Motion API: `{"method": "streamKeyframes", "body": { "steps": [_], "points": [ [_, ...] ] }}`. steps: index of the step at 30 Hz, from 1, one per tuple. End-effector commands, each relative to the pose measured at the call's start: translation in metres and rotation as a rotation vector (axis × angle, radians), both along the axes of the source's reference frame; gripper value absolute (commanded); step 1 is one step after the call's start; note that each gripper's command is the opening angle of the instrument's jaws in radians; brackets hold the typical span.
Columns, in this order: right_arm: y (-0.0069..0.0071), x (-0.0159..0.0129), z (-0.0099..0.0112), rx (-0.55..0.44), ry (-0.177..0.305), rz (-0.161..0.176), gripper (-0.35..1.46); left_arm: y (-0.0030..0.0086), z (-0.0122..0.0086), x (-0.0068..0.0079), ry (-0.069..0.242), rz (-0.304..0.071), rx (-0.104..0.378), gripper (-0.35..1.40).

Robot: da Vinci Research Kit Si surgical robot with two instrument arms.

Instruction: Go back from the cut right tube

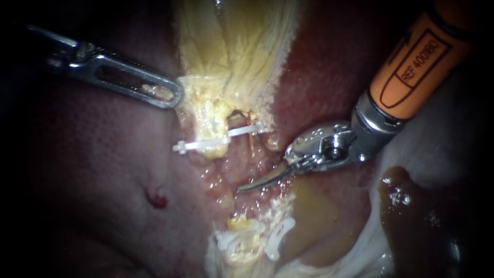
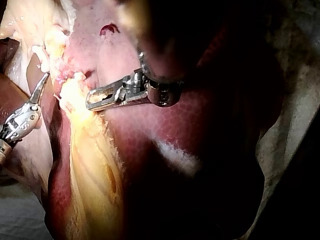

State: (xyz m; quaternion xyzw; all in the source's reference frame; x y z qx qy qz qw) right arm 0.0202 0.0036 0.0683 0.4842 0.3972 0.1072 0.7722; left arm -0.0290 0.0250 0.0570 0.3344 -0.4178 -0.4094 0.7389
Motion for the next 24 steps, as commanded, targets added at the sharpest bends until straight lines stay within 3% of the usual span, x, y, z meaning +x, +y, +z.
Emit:
{"method": "streamKeyframes", "body": {
  "steps": [1, 4, 5, 11, 13, 15, 19, 24],
  "points": [
    [-0.0001, 0.0, 0.0, -0.001, 0.0, 0.001, -0.35, 0.0, 0.0, 0.0, 0.0, 0.0, 0.001, -0.35],
    [-0.0004, 0.0, -0.0002, -0.012, 0.002, 0.009, -0.35, 0.0, 0.0001, 0.0, 0.0, 0.0, 0.001, -0.35],
    [-0.0004, 0.0, -0.0004, -0.011, 0.003, 0.013, -0.21, 0.0, 0.0001, 0.0, 0.0, 0.0, 0.001, -0.35],
    [-0.0007, 0.0004, -0.0009, -0.021, 0.012, 0.073, 1.04, 0.0, 0.0003, 0.0001, 0.0, 0.0, 0.001, -0.35],
    [-0.0008, 0.0005, -0.0009, -0.035, 0.002, 0.101, 1.25, 0.0, 0.0003, 0.0001, 0.0, 0.0, 0.0, -0.35],
    [-0.0008, 0.0006, -0.0009, -0.047, -0.002, 0.119, 1.35, 0.0, 0.0003, 0.0001, 0.0, 0.001, 0.0, -0.35],
    [-0.0007, 0.0006, -0.0009, -0.042, -0.006, 0.145, 1.38, 0.0001, 0.0003, 0.0001, 0.0, 0.001, 0.0, -0.35],
    [-0.0007, 0.0006, -0.0008, -0.044, -0.009, 0.15, 1.41, 0.0001, 0.0004, 0.0002, 0.0, 0.001, 0.0, -0.35]
  ]
}}
